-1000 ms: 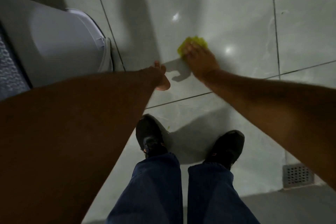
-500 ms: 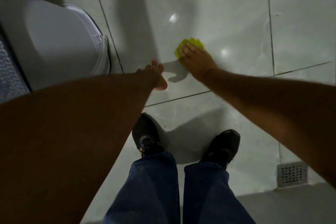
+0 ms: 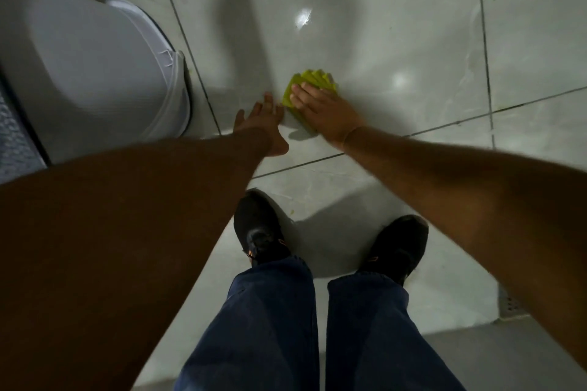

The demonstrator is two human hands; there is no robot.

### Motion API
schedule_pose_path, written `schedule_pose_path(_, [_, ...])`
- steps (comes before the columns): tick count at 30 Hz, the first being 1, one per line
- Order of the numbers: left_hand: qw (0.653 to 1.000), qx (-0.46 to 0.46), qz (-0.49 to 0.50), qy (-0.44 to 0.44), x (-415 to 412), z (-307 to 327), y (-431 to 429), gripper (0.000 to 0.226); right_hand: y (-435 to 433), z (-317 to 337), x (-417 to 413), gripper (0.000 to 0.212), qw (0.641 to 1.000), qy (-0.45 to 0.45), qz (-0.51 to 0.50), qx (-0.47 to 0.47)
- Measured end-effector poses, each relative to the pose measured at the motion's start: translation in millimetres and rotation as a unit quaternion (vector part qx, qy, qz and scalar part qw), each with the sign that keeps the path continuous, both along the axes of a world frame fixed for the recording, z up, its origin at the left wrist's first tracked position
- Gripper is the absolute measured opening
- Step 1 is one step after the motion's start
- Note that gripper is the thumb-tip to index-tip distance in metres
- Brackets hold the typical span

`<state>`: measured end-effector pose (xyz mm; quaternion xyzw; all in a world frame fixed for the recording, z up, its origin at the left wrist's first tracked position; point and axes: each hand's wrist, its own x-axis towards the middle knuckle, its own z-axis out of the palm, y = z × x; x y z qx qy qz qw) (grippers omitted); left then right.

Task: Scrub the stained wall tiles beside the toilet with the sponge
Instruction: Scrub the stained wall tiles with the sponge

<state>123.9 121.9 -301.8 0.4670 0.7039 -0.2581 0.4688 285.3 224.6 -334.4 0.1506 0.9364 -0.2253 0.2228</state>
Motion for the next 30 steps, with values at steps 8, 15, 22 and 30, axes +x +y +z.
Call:
schedule_pose_path(8, [1.0, 0.014, 0.006, -0.008, -1.3, -7.8, -2.0, 0.099, 152.7, -9.8, 83.1, 0.077, 0.912, -0.079, -0.383, 0.126])
schedule_pose_path(15, [1.0, 0.012, 0.005, -0.004, -2.0, -10.5, -2.6, 0.102, 92.4, -4.9, 35.9, 0.068, 0.944, -0.041, -0.326, 0.034])
schedule_pose_path(22, [0.999, -0.005, 0.049, 0.013, 22.3, 78.2, 9.9, 0.101, -20.2, 75.3, 31.7, 0.046, 0.93, -0.142, -0.306, -0.149])
schedule_pose_path(30, [0.988, 0.136, 0.071, 0.031, 44.9, 309.6, -3.5, 0.077, -25.5, 300.7, 72.4, 0.068, 0.844, 0.005, -0.509, -0.169])
